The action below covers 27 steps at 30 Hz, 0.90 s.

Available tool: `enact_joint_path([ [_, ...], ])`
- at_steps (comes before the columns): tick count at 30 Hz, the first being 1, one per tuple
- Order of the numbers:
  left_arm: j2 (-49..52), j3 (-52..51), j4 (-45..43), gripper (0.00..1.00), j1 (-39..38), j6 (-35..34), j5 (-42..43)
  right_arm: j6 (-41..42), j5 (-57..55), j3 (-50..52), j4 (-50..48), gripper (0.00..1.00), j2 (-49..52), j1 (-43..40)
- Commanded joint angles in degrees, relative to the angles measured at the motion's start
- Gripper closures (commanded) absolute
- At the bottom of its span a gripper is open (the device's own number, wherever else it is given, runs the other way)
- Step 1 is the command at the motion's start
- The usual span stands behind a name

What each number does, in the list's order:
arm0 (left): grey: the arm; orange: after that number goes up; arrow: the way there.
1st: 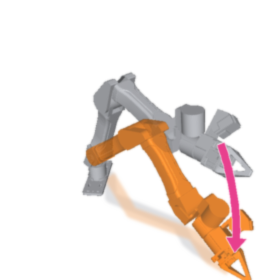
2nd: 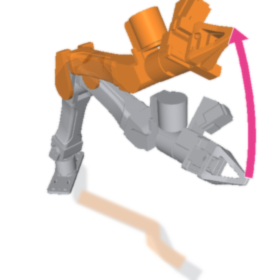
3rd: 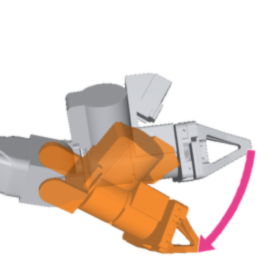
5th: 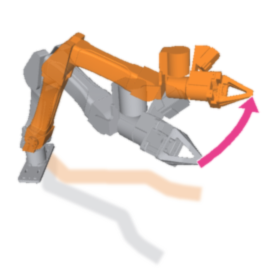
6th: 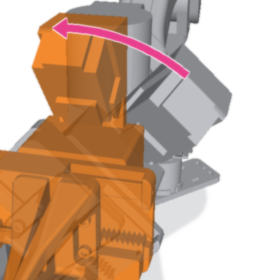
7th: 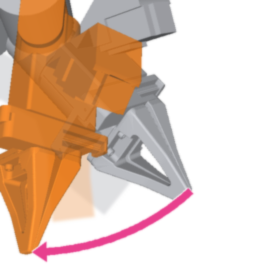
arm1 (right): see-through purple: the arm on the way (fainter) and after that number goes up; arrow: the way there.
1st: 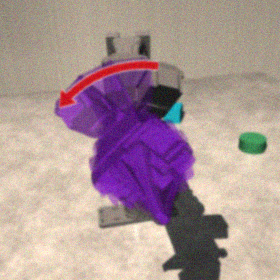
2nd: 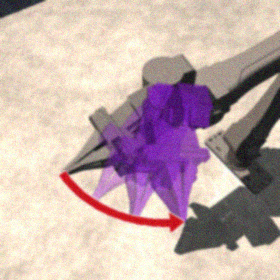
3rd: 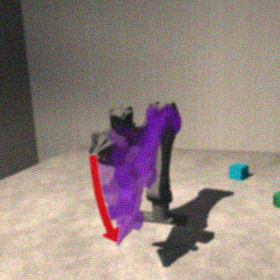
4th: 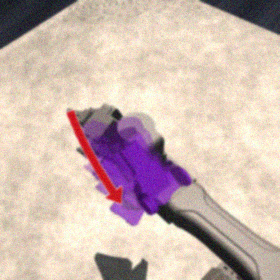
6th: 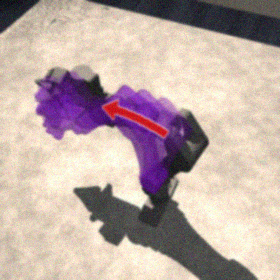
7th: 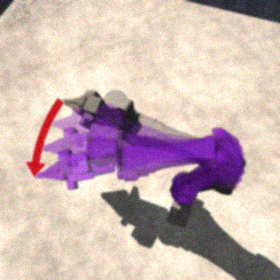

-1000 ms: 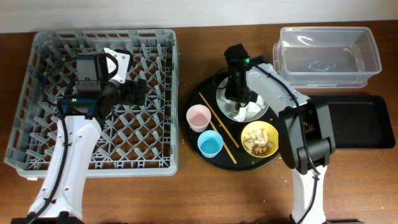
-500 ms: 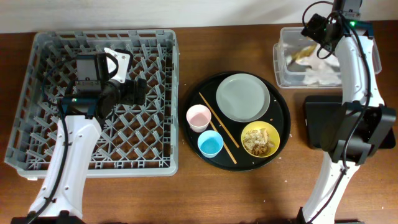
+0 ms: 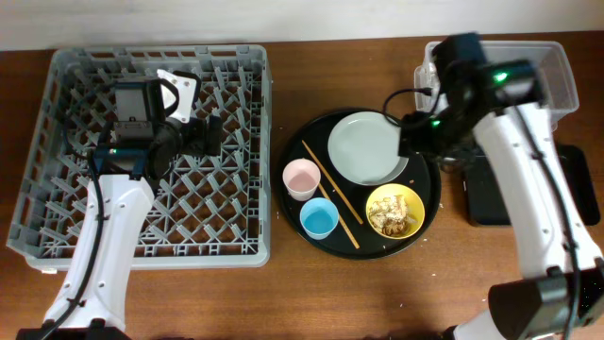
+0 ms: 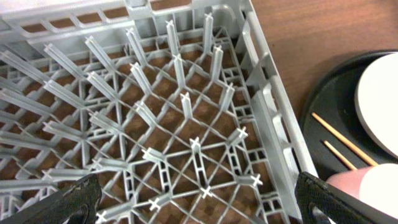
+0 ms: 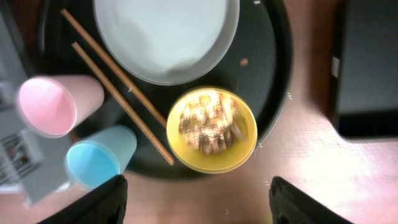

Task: Sort waste into correct bins and load items into the dishwasher rack
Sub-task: 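Carry the tissue and wrapper into the clear plastic bin and release, then grasp the yellow bowl with the right gripper and lift it over the black tray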

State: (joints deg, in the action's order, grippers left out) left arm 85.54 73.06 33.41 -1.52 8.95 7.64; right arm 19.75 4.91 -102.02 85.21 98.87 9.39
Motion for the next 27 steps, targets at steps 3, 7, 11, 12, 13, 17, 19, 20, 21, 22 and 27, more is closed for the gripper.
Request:
enact_joint_path([
  [3, 0.13, 0.94, 0.07, 0.01, 0.17, -0.7, 0.72, 0.85, -0.5, 22.29, -18.18, 0.35, -0.2, 6.34],
  [7, 0.13, 0.94, 0.07, 0.01, 0.17, -0.7, 0.7, 5.4, -6.8, 30.62, -28.33, 0.47, 0.31, 14.97],
  [11, 0.13, 0.94, 0.07, 0.01, 0.17, -0.7, 0.72, 8.2, -8.68, 35.04, -33.05, 0.65, 3.87, 17.66],
  [12, 0.13, 0.94, 0.09, 0.01, 0.17, -0.7, 0.7, 8.2, -8.66, 35.12, -33.46, 0.71, 4.52, 17.66],
  [13, 0.13, 0.94, 0.11, 0.01, 0.17, -0.7, 0.7, 8.2, -8.66, 35.15, -33.66, 0.74, 5.01, 17.66],
  [17, 0.13, 0.94, 0.09, 0.01, 0.17, -0.68, 0.68, 8.15, -8.66, 34.84, -32.39, 0.96, 4.52, 17.53],
  [19, 0.13, 0.94, 0.09, 0.01, 0.17, -0.68, 0.72, 7.69, -8.63, 30.69, -26.84, 0.96, -0.96, 17.51],
  [20, 0.13, 0.94, 0.07, 0.01, 0.17, -0.68, 0.7, 6.73, -8.7, 26.25, -22.08, 0.96, -6.1, 16.94],
  [21, 0.13, 0.94, 0.07, 0.01, 0.17, -0.68, 0.7, 5.53, -8.72, 23.47, -19.61, 0.96, -10.01, 15.69],
  [22, 0.13, 0.94, 0.07, 0.01, 0.17, -0.68, 0.7, 5.53, -9.75, 21.51, -17.53, 0.96, -13.88, 13.55],
  [27, 0.13, 0.94, -0.83, 0.01, 0.17, -0.68, 0.72, -6.8, -5.27, 20.26, -12.96, 0.96, -27.54, -14.53],
])
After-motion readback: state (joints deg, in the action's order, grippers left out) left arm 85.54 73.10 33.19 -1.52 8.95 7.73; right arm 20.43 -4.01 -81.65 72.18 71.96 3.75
